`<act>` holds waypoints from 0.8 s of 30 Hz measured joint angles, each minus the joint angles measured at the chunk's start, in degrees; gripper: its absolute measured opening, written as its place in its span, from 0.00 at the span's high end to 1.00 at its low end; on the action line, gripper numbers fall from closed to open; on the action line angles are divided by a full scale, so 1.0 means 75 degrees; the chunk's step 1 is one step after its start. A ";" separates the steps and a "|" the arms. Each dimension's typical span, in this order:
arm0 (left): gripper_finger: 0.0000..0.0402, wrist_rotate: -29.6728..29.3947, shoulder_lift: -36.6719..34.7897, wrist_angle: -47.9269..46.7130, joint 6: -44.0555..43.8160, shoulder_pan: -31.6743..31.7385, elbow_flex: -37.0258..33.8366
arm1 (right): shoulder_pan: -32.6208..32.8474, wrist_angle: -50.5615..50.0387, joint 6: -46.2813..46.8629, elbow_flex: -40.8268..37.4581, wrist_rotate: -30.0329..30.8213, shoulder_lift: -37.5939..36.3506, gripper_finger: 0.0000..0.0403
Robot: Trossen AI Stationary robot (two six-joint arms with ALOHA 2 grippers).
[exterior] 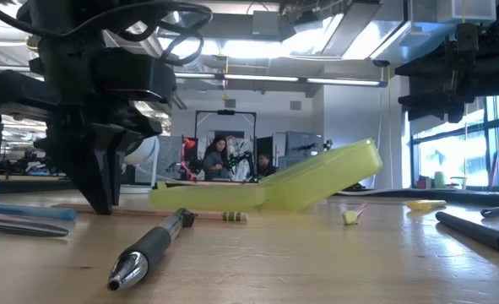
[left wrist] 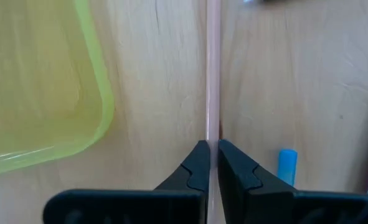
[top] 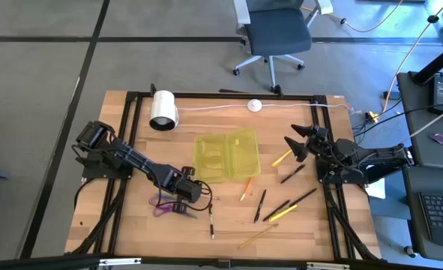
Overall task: Pick & place school supplies into a supply box
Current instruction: Put the pink pencil into the yellow supply box
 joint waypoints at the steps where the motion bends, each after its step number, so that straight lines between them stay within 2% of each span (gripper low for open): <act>1: 0.98 0.0001 0.0001 0.0071 0.0000 0.0000 -0.0003 | 0.0001 0.0000 0.0000 0.0000 0.0000 -0.0001 0.02; 18: 0.98 -0.0021 -0.0015 0.0289 -0.0028 0.0000 0.0007 | 0.0001 0.0003 0.0000 0.0000 0.0000 0.0000 0.02; 24: 0.98 -0.0024 -0.0044 0.0155 -0.0016 0.0027 0.0376 | 0.0000 0.0002 -0.0021 0.0000 0.0000 -0.0002 0.02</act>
